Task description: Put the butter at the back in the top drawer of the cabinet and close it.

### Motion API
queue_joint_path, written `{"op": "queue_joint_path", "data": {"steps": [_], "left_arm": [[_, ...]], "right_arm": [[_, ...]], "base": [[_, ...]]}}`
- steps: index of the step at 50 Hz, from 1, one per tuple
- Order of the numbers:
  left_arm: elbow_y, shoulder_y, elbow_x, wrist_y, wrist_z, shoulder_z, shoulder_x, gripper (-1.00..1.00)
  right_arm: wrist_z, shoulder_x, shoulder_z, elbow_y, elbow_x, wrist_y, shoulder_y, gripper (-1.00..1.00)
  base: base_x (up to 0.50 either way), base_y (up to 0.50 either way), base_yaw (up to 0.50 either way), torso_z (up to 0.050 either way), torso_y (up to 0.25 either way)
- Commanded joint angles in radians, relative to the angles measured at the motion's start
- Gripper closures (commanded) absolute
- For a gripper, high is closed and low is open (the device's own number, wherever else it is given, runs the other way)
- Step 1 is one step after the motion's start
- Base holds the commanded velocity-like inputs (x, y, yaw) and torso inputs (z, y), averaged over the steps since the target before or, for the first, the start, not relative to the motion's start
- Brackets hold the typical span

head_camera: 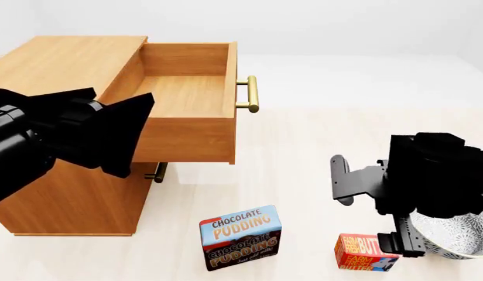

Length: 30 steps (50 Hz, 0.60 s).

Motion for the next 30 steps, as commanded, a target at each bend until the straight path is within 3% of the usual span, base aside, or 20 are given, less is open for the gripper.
{"op": "queue_joint_path", "data": {"steps": [1,30], "left_arm": [[-0.003,0.006,0.003,-0.001,0.0,-0.002,0.002,-1.0],[-0.005,0.02,0.006,-0.001,-0.002,-0.009,0.005,-1.0]], "right_arm": [[0.001,-0.026,-0.008,0.063,-0.011,-0.03,-0.043,-1.0],[0.017,-0.107,-0.009,0.239,-0.035,-0.114,-0.158,-1.0]], "base": [[0.0,0.0,0.0,0.0,0.0],[0.0,0.0,0.0,0.0,0.0]]}}
